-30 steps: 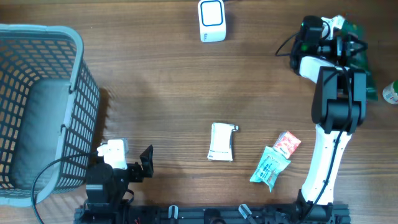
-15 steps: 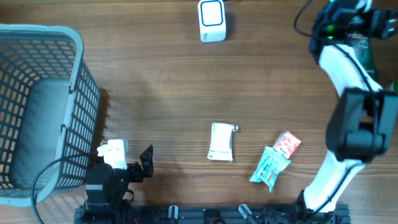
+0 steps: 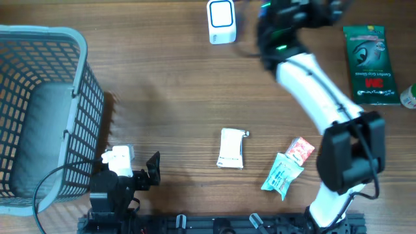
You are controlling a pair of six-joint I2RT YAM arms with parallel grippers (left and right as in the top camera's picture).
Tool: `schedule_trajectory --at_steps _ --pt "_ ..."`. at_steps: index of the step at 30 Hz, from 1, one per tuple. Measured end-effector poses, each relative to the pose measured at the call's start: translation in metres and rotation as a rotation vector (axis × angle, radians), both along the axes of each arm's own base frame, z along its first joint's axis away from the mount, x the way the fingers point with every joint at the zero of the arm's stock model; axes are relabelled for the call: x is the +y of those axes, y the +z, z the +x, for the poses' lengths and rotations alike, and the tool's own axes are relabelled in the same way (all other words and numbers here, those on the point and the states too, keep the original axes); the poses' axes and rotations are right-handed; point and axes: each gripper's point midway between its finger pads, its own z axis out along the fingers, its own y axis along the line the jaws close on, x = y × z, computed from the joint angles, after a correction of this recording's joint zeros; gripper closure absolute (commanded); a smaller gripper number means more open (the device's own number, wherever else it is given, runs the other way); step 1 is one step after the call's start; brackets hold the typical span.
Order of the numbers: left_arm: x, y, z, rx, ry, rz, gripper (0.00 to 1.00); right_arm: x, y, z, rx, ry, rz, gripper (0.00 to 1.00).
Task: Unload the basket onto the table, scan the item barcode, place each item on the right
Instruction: 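Carry the glove package right and lay it at the table's top-right, then lower the right gripper onto the white pouch and grasp it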
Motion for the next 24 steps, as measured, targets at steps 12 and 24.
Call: schedule_trajectory --at_steps 12,24 --pt "0.0 0.0 0.0 0.0 0.0 0.0 0.0 0.186 0.015 -0.087 0.095 0.393 -0.052 0.0" --pt "0.0 0.0 0.0 0.0 0.0 0.0 0.0 0.217 -0.159 -0.174 0.805 0.639 0.824 0.0"
